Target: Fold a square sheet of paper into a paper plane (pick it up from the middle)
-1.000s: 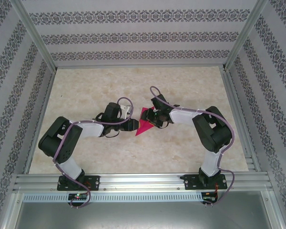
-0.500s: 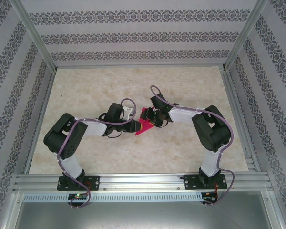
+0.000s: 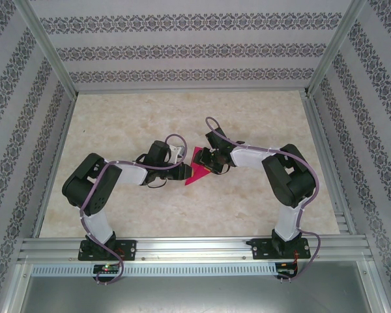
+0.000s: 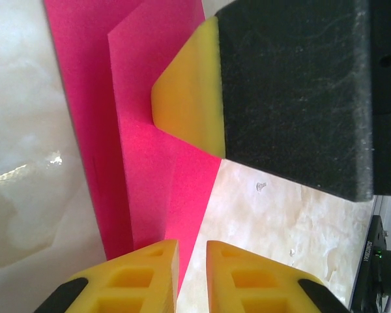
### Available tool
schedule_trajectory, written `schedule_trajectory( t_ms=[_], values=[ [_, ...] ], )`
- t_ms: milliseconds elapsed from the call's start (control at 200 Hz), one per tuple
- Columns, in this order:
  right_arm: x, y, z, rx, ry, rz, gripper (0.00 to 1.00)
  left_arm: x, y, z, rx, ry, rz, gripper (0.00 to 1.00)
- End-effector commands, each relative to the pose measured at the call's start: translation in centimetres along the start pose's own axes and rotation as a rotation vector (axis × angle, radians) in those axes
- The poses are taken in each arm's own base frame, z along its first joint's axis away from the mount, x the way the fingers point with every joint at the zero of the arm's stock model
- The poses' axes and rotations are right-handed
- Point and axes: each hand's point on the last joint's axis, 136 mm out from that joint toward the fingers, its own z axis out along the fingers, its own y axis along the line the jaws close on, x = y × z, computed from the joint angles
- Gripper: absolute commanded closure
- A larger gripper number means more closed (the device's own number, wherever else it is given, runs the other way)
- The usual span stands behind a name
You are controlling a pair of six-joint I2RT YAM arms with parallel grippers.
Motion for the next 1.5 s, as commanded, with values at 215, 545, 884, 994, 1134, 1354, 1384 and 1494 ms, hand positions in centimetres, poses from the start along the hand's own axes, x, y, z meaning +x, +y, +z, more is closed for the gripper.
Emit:
schedule_trajectory(
  t_ms=[215,545,884,994,1134,1354,1384,1494],
  values=[
    [2.9,-7.7,2.4,0.273,0.096,0.045,0.54,0.1,0.1,0.5,-0.011,0.013,-0.004,0.81],
    [3.5,-8.8,2.5,0.332,0.130,0.025,0.53,-2.8,-1.5,-2.7,-0.051,-0.150,-0.002,0.79],
    [4.2,-9.6,3.3,0.374,0.179,0.011,0.47,-2.4,-1.4,-1.5,-0.006,-0.111,-0.030,0.83],
    [4.4,-9.7,3.5,0.375,0.189,0.005,0.45,-2.2,-1.4,-1.0,0.013,-0.090,-0.030,0.84],
    [4.5,-9.7,3.7,0.373,0.195,0.003,0.43,-2.1,-1.4,-0.5,0.028,-0.073,-0.027,0.85],
    [4.6,-9.6,4.0,0.372,0.203,0.006,0.42,-2.3,-0.7,0.3,0.011,-0.065,-0.035,0.85],
    [4.6,-9.7,4.0,0.373,0.203,0.008,0.42,-2.3,-0.6,0.3,0.007,-0.065,-0.037,0.85],
    [4.6,-9.5,4.0,0.368,0.204,0.007,0.42,-2.3,0.0,0.6,-0.018,-0.059,-0.045,0.87]
  ],
)
